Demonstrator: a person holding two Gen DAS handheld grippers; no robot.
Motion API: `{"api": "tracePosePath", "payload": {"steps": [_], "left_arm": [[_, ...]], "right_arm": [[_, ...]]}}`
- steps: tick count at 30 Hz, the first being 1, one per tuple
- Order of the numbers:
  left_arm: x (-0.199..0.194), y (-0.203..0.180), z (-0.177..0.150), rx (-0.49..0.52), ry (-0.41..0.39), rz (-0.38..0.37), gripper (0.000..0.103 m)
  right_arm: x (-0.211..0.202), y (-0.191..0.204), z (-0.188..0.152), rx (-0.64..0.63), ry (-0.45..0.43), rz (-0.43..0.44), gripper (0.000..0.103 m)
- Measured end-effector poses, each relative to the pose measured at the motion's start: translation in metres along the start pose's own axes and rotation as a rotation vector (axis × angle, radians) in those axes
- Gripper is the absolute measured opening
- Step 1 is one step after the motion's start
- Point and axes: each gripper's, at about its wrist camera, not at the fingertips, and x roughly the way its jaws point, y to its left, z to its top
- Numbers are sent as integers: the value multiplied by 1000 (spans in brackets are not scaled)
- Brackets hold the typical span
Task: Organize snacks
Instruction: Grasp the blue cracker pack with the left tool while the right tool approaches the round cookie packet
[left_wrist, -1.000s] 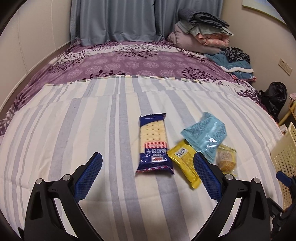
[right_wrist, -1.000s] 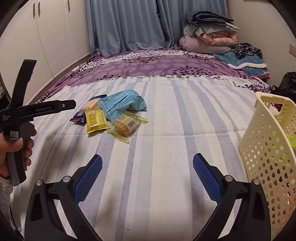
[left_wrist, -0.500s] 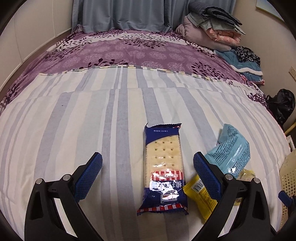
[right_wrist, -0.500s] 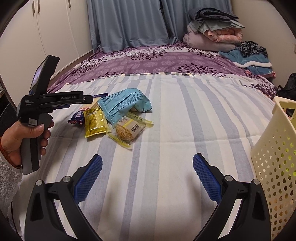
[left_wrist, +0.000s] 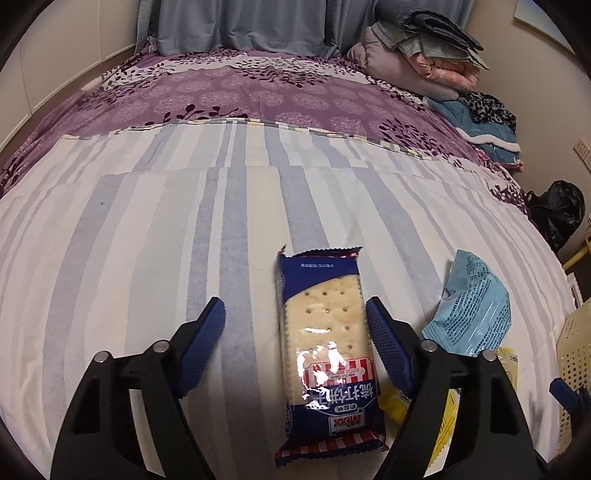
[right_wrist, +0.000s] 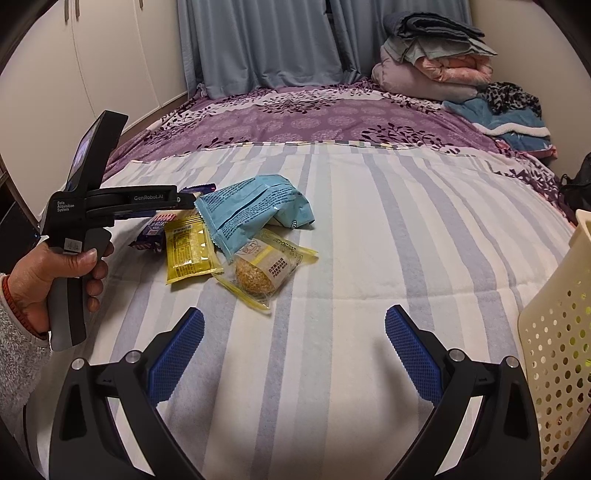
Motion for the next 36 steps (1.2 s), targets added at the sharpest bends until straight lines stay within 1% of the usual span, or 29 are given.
{"api": "tracePosePath", "payload": {"steps": [1, 3, 4, 5, 7, 9, 20, 26, 28, 29, 30, 36], "left_arm": [[0, 1, 0, 1, -3, 1, 74], [-1, 3, 0, -10, -6, -6, 60], [-2, 5, 1, -17, -6, -7, 57], [-3, 8, 1, -26, -6, -15, 51], [-4, 14, 1, -41, -9, -20, 49], [-6, 17, 0, -44, -14, -19, 46], [-20, 32, -6, -57, -38, -26, 44], [-26, 35, -9, -65, -48, -28, 44], [-30, 35, -10, -60, -57, -27, 44], [-31, 34, -11, -57, -60, -27, 44], [-34, 33, -11, -53, -65, -29, 44], [-33, 35, -14, -58, -53, -19, 44]], "right_arm": [[1, 0, 0, 0, 1, 0, 98], [2, 0, 1, 1, 4, 1, 98], [3, 0, 1, 1, 5, 1, 98], [4, 0, 2, 3, 6, 2, 98], [5, 0, 3, 9, 9, 6, 98], [8, -1, 3, 20, 12, 14, 98], [40, 8, 24, 29, 32, 45, 98], [58, 18, 37, 22, 42, 36, 97], [63, 20, 39, 16, 54, 33, 90], [66, 21, 39, 15, 65, 30, 83], [69, 21, 39, 15, 77, 22, 79], [64, 19, 35, 10, 75, -1, 67]]}}
